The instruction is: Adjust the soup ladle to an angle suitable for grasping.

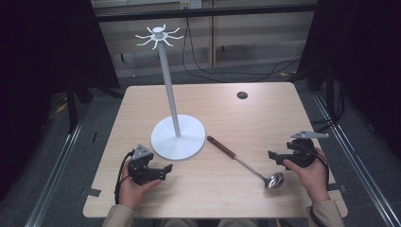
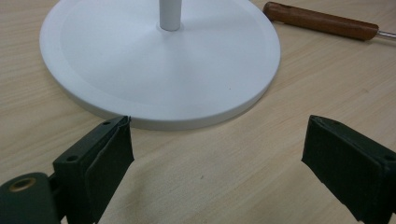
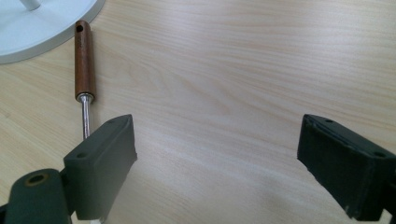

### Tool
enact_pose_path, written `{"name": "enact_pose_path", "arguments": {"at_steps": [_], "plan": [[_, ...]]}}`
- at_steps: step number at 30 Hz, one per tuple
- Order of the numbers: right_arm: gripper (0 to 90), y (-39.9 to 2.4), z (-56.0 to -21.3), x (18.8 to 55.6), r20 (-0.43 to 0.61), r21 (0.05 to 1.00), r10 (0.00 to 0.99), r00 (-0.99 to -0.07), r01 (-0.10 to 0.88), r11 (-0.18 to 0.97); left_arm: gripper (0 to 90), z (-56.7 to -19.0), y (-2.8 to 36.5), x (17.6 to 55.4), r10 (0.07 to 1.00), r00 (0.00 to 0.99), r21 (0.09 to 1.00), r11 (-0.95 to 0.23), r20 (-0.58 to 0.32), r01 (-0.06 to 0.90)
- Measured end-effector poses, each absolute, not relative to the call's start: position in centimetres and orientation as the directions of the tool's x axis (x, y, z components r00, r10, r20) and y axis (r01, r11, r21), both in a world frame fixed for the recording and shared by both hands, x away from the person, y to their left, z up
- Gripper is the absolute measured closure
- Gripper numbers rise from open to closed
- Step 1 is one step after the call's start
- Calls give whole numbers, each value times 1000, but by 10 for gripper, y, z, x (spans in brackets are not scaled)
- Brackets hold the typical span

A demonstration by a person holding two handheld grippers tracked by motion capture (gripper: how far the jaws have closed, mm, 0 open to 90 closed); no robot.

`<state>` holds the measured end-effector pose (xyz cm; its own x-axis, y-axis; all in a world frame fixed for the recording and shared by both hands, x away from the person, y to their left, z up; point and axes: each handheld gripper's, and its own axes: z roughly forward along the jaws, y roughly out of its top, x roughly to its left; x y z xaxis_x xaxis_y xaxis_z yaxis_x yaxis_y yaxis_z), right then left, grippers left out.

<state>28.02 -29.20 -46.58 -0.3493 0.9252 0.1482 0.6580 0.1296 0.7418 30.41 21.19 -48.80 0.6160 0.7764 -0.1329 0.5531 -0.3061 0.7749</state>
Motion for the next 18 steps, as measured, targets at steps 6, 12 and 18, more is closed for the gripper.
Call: {"name": "enact_pose_path", "arguments": {"at_steps": [6, 12, 18], "plan": [[147, -286, -463, 281, 135, 731, 918, -372, 663, 161, 85, -486, 213, 303, 779, 611, 780, -295, -139, 553], [202, -270, -459, 284, 121, 695, 901, -416, 683, 223, 86, -487, 212, 304, 782, 606, 778, -287, -147, 559], [256, -256, -459, 289, 117, 662, 884, -453, 699, 271, 87, -487, 207, 304, 770, 623, 775, -309, -137, 552]]}}
